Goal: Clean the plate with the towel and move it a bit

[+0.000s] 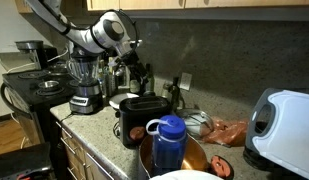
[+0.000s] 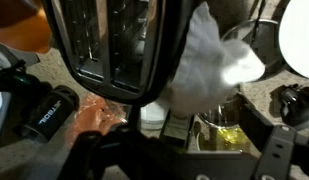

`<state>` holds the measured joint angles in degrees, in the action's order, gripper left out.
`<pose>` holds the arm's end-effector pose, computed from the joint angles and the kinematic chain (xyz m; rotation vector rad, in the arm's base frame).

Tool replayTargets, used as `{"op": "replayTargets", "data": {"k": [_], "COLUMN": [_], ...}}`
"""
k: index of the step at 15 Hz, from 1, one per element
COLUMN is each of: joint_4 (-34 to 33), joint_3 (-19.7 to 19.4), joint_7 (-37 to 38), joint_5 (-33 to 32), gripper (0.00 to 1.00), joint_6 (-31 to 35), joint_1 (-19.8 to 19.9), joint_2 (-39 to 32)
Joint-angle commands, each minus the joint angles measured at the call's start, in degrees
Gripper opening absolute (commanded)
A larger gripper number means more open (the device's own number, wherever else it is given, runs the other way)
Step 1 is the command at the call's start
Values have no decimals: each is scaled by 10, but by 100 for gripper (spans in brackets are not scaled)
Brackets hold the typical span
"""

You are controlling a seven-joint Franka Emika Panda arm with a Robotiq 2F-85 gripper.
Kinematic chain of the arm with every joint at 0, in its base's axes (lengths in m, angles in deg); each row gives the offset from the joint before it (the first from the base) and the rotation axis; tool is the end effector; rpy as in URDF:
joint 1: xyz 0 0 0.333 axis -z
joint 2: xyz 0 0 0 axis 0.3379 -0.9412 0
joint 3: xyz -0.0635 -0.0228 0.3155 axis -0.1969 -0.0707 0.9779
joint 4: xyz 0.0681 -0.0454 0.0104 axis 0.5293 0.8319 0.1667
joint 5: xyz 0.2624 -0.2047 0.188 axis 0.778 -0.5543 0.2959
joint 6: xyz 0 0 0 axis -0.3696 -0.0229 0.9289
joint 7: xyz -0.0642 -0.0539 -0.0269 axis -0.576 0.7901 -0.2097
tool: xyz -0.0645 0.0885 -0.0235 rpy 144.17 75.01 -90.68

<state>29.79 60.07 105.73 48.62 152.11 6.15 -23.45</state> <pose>0.5844 0.2048 0.4250 2.7604 0.0314 0.6314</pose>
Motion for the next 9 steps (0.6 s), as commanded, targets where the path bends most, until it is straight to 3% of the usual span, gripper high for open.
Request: {"op": "replayTargets", "data": {"k": [1,5,9], "joint_4": [-40,-14,55], "joint_3": [15,25,28], "joint_7": [-79,-136,-156], "joint_5": [78,201,288], "gripper": [100,100,100], "joint_6": [-25,-7,66], "joint_1": [-6,-7,-5], "joint_2": [-5,-6,-19]}}
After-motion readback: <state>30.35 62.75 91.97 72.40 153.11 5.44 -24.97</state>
